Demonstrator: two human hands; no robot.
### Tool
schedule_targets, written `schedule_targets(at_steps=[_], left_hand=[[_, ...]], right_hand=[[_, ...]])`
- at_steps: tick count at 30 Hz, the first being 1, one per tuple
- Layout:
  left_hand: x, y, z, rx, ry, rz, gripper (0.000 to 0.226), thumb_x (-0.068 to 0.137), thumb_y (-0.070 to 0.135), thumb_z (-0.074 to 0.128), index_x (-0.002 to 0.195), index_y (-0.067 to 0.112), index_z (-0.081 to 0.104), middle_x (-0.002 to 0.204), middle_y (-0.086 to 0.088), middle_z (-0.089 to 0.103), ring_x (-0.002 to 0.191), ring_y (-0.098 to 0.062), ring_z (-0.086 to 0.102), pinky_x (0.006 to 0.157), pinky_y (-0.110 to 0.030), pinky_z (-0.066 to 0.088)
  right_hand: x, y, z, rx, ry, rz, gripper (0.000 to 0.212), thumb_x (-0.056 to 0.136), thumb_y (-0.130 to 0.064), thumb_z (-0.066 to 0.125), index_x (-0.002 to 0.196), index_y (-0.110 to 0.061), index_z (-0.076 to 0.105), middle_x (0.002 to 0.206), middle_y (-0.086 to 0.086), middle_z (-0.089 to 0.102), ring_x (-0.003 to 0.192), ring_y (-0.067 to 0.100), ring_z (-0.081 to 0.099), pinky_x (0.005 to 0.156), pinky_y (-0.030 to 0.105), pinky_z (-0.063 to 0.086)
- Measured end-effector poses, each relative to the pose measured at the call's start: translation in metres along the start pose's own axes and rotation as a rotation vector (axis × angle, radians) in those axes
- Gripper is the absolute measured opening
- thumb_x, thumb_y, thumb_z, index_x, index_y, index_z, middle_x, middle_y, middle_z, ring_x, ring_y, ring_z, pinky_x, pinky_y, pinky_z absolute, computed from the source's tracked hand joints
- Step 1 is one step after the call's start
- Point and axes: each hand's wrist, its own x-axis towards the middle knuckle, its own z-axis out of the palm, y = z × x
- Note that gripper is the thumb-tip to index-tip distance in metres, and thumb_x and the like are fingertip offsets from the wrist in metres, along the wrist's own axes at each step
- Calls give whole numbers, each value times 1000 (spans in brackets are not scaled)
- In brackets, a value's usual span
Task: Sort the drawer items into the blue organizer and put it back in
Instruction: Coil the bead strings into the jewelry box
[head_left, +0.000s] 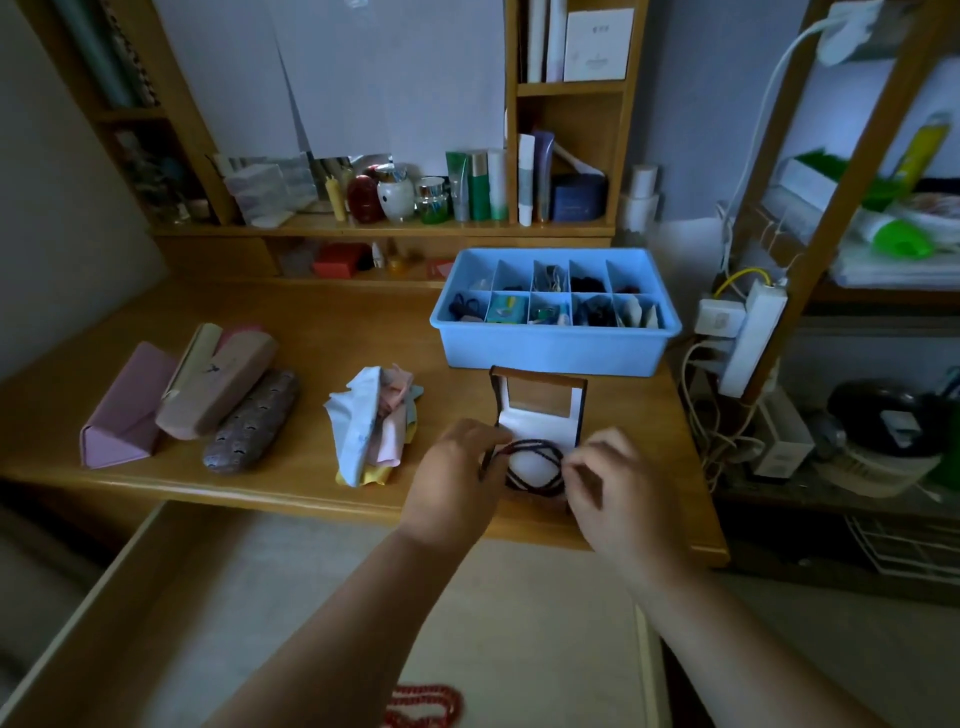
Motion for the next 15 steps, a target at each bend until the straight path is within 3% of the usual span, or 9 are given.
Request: schedule_targets(at_steps=[2, 3, 6, 9, 11, 12, 13, 14, 15], left_hand=[[-29, -2, -6, -67, 68, 16, 17, 83, 3, 64, 95, 12, 71, 91, 4, 64, 60, 2, 50, 61, -3, 37], [-49, -6, -5, -91, 46, -14, 16, 84, 3, 64, 93, 14, 70, 89, 6, 65, 59, 1, 51, 59, -4, 38], [-109, -22, 7, -109, -122, -231, 17, 87, 8, 61, 92, 24, 68, 83, 10, 65, 61, -4, 56, 58, -16, 47], [-149, -34, 17, -146, -194, -415, 26, 87, 9, 59, 85, 35, 62, 73, 7, 65, 59, -2, 58, 57, -17, 45], [-164, -39, 19, -148, -198, -488, 30, 87, 10, 58, 81, 39, 59, 70, 11, 63, 62, 2, 59, 52, -11, 42], [-168, -40, 22, -158, -199, -520, 31, 87, 11, 58, 79, 40, 59, 69, 12, 63, 60, 4, 59, 50, -9, 41], [-174, -38, 16, -162, -193, -555, 31, 87, 12, 58, 77, 41, 59, 69, 13, 63, 60, 6, 59, 50, -7, 40], [-178, -37, 14, -161, -196, -580, 31, 87, 13, 58, 77, 42, 58, 69, 15, 63, 60, 9, 58, 50, -6, 40], [-179, -37, 16, -153, -213, -592, 29, 87, 15, 58, 77, 42, 58, 70, 16, 63, 62, 12, 57, 51, -5, 40]], right_hand=[[-31, -1, -4, 27, -41, -41, 10, 75, -12, 74, 78, -19, 68, 77, -8, 63, 65, 8, 58, 53, 22, 46], [-49, -2, -5, 27, -156, -16, 11, 74, -13, 75, 77, -21, 67, 75, -10, 64, 65, 4, 57, 55, 19, 43], [-99, -3, 2, -52, -704, 141, 6, 85, -22, 60, 86, -23, 66, 91, -10, 65, 83, 6, 59, 69, 19, 43], [-132, -5, 24, -271, -1039, 93, 25, 94, -15, 46, 111, -16, 63, 118, 4, 62, 110, 23, 58, 89, 26, 46], [-137, -12, 33, -413, -1060, 16, 33, 99, -10, 36, 125, -7, 56, 129, 13, 56, 119, 30, 53, 80, 12, 47], [-142, -14, 36, -437, -1035, 62, 34, 100, -11, 36, 127, -2, 53, 130, 17, 56, 120, 31, 53, 62, 1, 42], [-144, -22, 36, -395, -1023, 195, 34, 100, -12, 37, 128, 1, 52, 129, 19, 55, 120, 31, 52, 49, -1, 35], [-144, -24, 35, -384, -1058, 220, 34, 100, -12, 37, 128, 2, 51, 129, 20, 55, 120, 31, 52, 50, 0, 37], [-147, -24, 35, -394, -1096, 175, 34, 100, -12, 36, 128, -1, 52, 130, 17, 55, 120, 31, 52, 64, 7, 45]])
